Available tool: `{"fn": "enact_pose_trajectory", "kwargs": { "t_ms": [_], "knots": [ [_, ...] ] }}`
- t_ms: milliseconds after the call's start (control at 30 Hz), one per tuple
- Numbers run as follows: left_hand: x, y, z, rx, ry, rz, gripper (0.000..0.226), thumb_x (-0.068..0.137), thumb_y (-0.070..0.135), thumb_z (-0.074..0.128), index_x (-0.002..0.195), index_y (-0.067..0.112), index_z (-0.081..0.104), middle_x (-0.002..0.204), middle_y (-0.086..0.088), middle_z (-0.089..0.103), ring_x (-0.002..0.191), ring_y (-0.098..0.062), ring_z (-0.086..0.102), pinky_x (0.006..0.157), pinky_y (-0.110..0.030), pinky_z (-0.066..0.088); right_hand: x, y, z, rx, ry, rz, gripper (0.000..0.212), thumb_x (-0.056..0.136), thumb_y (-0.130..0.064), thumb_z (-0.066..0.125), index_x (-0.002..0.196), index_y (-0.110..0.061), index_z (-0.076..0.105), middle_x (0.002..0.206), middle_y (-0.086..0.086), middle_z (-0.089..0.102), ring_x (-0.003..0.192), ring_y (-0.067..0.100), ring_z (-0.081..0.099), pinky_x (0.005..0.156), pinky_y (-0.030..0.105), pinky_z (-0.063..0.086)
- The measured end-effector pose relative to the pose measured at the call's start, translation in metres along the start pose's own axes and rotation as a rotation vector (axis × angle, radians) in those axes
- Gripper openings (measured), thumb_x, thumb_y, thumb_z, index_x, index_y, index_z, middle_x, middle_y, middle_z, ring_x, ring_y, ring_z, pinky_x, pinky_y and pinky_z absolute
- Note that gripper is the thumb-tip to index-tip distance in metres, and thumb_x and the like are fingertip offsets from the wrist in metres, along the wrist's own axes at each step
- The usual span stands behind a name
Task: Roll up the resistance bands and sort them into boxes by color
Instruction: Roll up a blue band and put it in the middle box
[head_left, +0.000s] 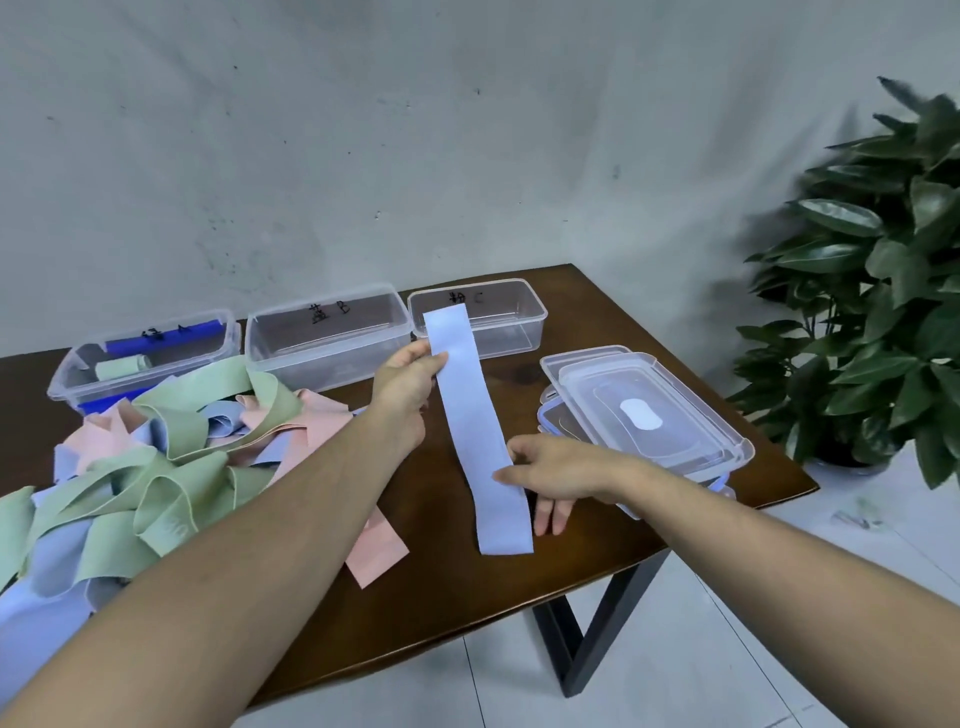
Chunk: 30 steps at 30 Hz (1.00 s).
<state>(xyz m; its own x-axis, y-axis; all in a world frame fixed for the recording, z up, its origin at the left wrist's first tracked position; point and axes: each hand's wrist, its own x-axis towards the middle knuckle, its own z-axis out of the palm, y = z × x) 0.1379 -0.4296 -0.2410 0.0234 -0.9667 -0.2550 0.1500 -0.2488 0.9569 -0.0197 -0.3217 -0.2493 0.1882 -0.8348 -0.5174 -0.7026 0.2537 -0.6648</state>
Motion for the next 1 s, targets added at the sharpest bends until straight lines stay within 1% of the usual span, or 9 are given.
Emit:
{"fn": "enact_pose_trajectory", "kwargs": {
  "t_ms": [67,167,400,467,567,633,733,900,1000],
  "knots": [
    [0.004,-0.007,0.004,0.026,0.011,-0.006,0.023,0.095,0.014,0.065,0.116,0.019,0.066,0.104,-0.006,0.071,0.068,-0.009,0.053,0.055,-0.021,0.041,0.002,0.004,0.000,-0.039,0.022,-0.005,0.034,0.103,-0.037,0.051,0.130,-0.018,0.046,0.109,0.003,0.067,0.054,0.013,0.069,0.055,0.021,0.057],
    [0.013,-0.016,0.008,0.036,0.040,-0.037,0.028,0.092,0.010,0.067,0.119,0.016,0.067,0.106,-0.011,0.072,0.072,-0.012,0.057,0.056,-0.021,0.047,0.007,0.010,0.003,-0.108,0.115,-0.010,0.024,0.100,-0.036,0.057,0.116,-0.019,0.050,0.080,0.004,0.069,0.047,0.011,0.064,0.048,0.021,0.054],
    [0.015,-0.034,0.007,0.082,-0.008,-0.115,0.034,0.093,0.004,0.064,0.126,0.011,0.062,0.114,-0.008,0.066,0.097,-0.017,0.068,0.078,-0.024,0.058,0.004,0.016,0.008,-0.042,0.208,0.023,0.038,0.095,-0.037,0.065,0.114,-0.021,0.037,0.083,0.007,0.067,0.037,0.012,0.058,0.041,0.020,0.047],
    [0.009,-0.038,0.005,0.162,-0.015,-0.049,0.032,0.095,0.006,0.062,0.126,0.016,0.062,0.113,-0.005,0.066,0.098,-0.017,0.068,0.081,-0.025,0.058,0.001,0.019,0.008,-0.060,0.211,-0.002,0.033,0.096,-0.037,0.063,0.113,-0.022,0.038,0.082,0.007,0.067,0.039,0.012,0.058,0.044,0.021,0.048],
    [-0.011,-0.042,0.000,0.372,-0.077,0.134,0.026,0.097,0.010,0.059,0.121,0.020,0.065,0.108,0.000,0.067,0.095,-0.014,0.066,0.076,-0.021,0.055,-0.006,0.030,0.013,-0.115,0.235,-0.129,0.018,0.099,-0.036,0.057,0.110,-0.025,0.047,0.080,0.003,0.064,0.042,0.010,0.054,0.050,0.025,0.051],
    [-0.029,-0.047,-0.006,0.513,-0.158,0.253,0.021,0.097,0.011,0.059,0.114,0.021,0.066,0.106,0.005,0.066,0.092,-0.010,0.064,0.074,-0.015,0.051,-0.011,0.038,0.018,-0.147,0.298,-0.230,0.012,0.099,-0.033,0.057,0.111,-0.029,0.056,0.087,-0.003,0.062,0.058,0.008,0.058,0.060,0.027,0.052],
    [-0.055,-0.059,-0.019,0.708,-0.298,0.436,0.015,0.095,0.013,0.062,0.104,0.025,0.067,0.102,0.013,0.064,0.088,-0.002,0.060,0.075,-0.008,0.046,-0.017,0.052,0.029,-0.226,0.387,-0.384,0.024,0.097,-0.035,0.061,0.121,-0.032,0.065,0.099,-0.014,0.054,0.091,0.004,0.057,0.084,0.019,0.046],
    [-0.083,-0.082,-0.048,0.883,-0.450,0.661,0.017,0.090,0.016,0.069,0.102,0.028,0.067,0.100,0.017,0.058,0.093,-0.003,0.058,0.078,-0.009,0.043,-0.033,0.068,0.041,-0.336,0.458,-0.512,0.042,0.095,-0.049,0.060,0.133,-0.033,0.061,0.117,-0.024,0.046,0.098,-0.009,0.050,0.083,0.007,0.039],
    [-0.092,-0.090,-0.061,0.975,-0.508,0.748,0.019,0.089,0.030,0.069,0.108,0.026,0.070,0.107,0.017,0.059,0.100,-0.004,0.057,0.090,-0.018,0.045,-0.038,0.078,0.048,-0.411,0.464,-0.548,0.046,0.095,-0.048,0.058,0.135,-0.027,0.061,0.125,-0.019,0.048,0.111,-0.004,0.051,0.093,0.014,0.042]
  ]
}}
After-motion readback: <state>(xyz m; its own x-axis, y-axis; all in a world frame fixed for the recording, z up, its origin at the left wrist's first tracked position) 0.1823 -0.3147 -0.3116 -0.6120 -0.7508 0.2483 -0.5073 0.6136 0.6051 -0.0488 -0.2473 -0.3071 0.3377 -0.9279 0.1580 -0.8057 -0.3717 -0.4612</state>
